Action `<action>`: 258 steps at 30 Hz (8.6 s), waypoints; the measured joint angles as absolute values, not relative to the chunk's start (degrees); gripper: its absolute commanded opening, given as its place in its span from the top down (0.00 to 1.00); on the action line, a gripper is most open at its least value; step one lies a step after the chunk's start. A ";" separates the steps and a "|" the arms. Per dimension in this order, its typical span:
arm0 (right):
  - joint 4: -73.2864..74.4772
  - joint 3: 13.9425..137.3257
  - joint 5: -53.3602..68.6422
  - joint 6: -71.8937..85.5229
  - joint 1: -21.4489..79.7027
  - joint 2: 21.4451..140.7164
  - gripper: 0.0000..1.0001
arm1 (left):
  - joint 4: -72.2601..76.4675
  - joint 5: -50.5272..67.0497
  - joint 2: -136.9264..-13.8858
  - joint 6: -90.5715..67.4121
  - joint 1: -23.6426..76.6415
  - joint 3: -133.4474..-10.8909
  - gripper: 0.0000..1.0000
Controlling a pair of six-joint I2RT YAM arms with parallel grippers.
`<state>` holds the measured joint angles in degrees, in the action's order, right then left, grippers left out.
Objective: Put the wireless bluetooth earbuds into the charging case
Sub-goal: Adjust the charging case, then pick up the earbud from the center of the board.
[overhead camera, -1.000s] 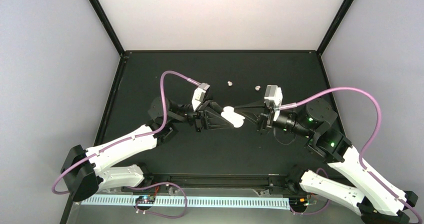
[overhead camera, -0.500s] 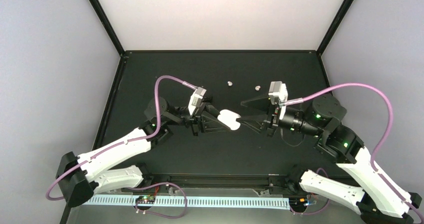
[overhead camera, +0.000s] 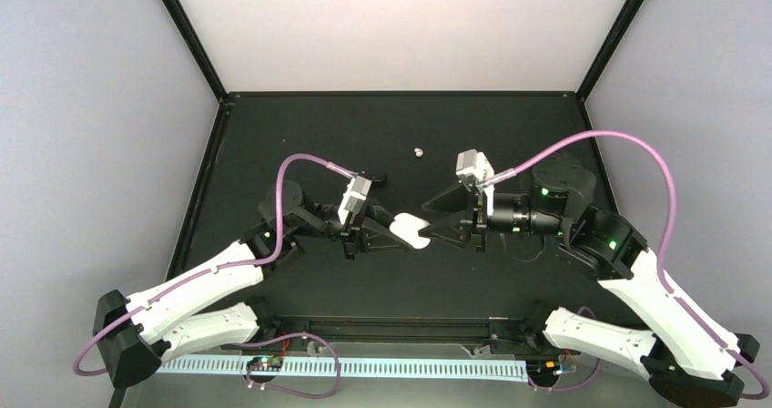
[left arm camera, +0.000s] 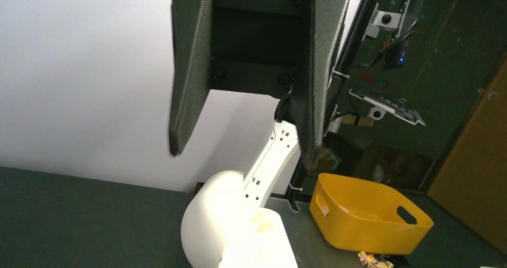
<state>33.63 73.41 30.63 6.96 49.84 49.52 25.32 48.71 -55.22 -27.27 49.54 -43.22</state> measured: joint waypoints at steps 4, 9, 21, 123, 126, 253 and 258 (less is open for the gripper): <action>35.22 73.73 31.05 6.63 49.84 51.62 0.61 | 23.55 48.75 -55.13 -25.85 49.67 -43.24 0.99; 36.71 74.85 31.31 6.09 49.84 53.15 0.64 | 21.87 48.75 -55.11 -24.56 49.95 -43.24 0.99; 38.50 75.22 31.68 5.15 50.19 54.81 0.72 | 20.97 48.84 -55.13 -24.03 49.98 -44.07 0.99; 28.69 70.57 3.18 -8.88 64.88 49.87 0.99 | 31.18 44.66 -57.89 -28.71 50.35 -43.68 0.99; 28.69 70.57 3.44 -8.91 64.86 49.91 0.98 | 31.27 45.19 -57.89 -28.56 50.35 -43.68 0.98; 28.80 87.24 0.16 24.84 15.40 121.73 0.85 | 28.49 23.77 -29.98 -20.18 50.48 -22.87 0.99; 27.55 79.72 0.43 23.44 18.00 116.25 0.86 | 28.49 24.05 -29.98 -20.36 50.48 -22.87 0.98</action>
